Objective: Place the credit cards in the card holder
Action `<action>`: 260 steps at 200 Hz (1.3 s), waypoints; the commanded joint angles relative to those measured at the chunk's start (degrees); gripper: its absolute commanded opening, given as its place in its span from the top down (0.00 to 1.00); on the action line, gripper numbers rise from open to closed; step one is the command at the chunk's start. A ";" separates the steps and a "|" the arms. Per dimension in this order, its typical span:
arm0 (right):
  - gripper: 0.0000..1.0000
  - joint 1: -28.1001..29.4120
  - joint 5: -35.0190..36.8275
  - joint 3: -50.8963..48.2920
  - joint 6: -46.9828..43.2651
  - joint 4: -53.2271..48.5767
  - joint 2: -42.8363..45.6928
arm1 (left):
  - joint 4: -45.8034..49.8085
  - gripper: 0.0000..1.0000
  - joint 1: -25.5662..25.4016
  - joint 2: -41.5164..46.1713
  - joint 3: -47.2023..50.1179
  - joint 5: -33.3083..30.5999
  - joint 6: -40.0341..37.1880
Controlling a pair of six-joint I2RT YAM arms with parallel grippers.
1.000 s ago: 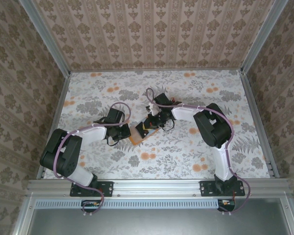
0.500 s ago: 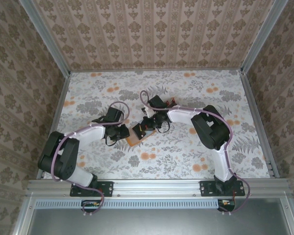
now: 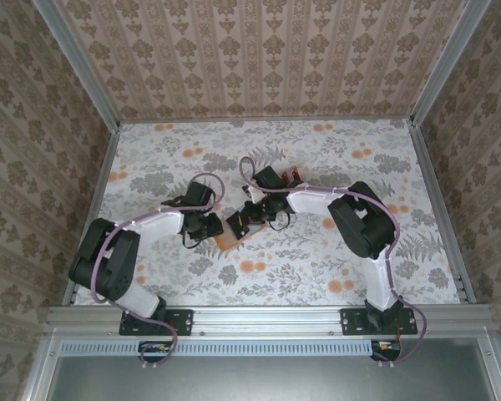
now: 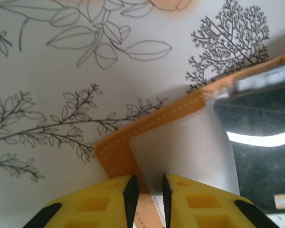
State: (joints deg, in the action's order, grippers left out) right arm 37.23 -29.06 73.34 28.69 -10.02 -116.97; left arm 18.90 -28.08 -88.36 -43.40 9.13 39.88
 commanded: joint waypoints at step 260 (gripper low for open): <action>0.97 -3.92 -19.71 -3.45 5.58 6.41 -5.00 | 1.53 0.95 -0.44 0.52 4.47 -3.52 1.50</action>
State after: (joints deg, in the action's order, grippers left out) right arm 32.86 -45.98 71.88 33.39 -2.87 -120.88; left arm 16.67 -28.10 -86.39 -40.86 7.01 40.93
